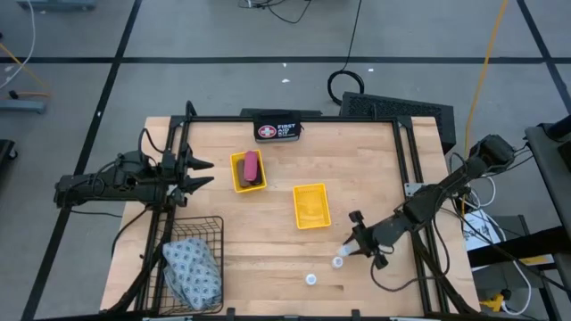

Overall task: Pick & Place Medicine items
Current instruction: Put the top right transparent medicine bottle into the right yellow basket

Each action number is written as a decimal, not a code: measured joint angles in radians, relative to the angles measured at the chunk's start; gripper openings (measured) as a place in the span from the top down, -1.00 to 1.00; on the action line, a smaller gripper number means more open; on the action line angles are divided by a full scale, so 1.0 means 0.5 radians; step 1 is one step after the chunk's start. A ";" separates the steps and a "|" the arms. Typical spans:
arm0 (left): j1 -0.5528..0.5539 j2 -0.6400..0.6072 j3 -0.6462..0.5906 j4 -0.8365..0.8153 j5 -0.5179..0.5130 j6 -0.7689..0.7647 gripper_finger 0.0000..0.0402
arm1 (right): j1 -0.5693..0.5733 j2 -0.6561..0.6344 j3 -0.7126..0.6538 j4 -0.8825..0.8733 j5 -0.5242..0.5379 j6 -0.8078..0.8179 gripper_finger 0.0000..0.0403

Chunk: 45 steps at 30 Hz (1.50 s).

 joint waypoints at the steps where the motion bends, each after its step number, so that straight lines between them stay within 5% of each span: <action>1: 0.000 0.000 0.000 0.000 0.000 -0.001 0.01 | -0.040 -0.024 0.001 0.008 0.000 -0.001 0.36; 14: 0.000 0.000 0.000 0.000 0.000 -0.001 0.01 | -0.654 -0.213 0.092 0.327 -0.058 -0.075 0.36; 28: 0.000 0.001 0.000 0.000 0.001 -0.001 0.01 | -1.156 0.484 0.831 -0.233 -0.267 -0.329 0.36; 45: 0.000 0.000 0.000 0.001 0.000 -0.001 0.01 | -1.262 0.972 0.857 -0.163 -0.268 -0.465 0.35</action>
